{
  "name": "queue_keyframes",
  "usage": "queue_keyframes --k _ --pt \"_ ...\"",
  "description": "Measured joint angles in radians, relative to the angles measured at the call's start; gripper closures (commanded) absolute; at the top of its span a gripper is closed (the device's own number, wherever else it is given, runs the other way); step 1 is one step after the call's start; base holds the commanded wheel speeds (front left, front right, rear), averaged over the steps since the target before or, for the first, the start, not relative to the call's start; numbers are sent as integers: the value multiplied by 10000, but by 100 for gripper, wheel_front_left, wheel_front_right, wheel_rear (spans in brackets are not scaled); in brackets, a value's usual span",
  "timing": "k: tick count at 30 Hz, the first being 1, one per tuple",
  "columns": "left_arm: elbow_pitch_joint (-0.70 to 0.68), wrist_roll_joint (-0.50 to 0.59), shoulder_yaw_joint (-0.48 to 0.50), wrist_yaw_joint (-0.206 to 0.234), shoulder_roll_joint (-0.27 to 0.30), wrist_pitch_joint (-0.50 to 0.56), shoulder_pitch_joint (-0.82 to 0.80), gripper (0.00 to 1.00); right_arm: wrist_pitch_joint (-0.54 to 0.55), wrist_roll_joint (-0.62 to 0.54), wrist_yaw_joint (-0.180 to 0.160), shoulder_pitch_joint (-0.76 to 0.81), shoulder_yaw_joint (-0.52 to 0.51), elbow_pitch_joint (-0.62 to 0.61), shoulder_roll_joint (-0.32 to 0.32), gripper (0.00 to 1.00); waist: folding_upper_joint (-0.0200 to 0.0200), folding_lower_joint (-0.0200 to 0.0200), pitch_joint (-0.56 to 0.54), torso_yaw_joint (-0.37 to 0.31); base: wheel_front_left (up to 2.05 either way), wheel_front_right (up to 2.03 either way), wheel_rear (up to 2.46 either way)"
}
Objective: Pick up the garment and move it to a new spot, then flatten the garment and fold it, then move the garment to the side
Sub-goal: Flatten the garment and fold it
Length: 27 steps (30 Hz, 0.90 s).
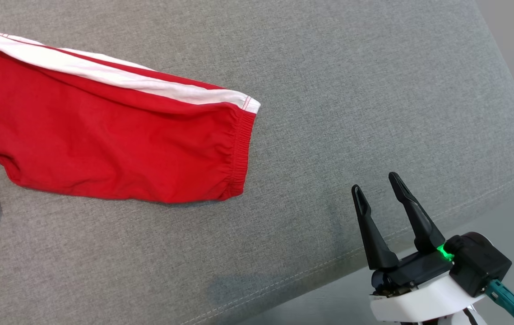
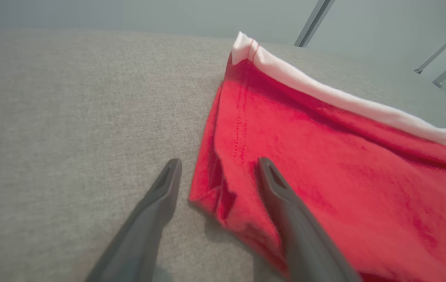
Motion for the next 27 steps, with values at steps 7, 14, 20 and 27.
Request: queue_keyframes --k 7,14,20,27 --pt "-380 -178 -853 0 234 56 -123 100 0 88 0 -17 50 29 4 0 0 0 -28 184 0 0 0" --pt "-25 -775 -1262 0 -370 -602 -55 100 0 153 0 -255 -98 460 2 0 0 0 -407 593 0 0 0" --pt "940 -907 -1254 0 -1383 -934 290 100 2 209 0 -672 -238 1193 -2 0 0 0 -994 1140 0 0 0" --pt "2092 -600 -773 4 -2761 -999 820 100 2 330 0 -1051 -368 2165 -10 0 0 0 -1953 1789 0 0 0"
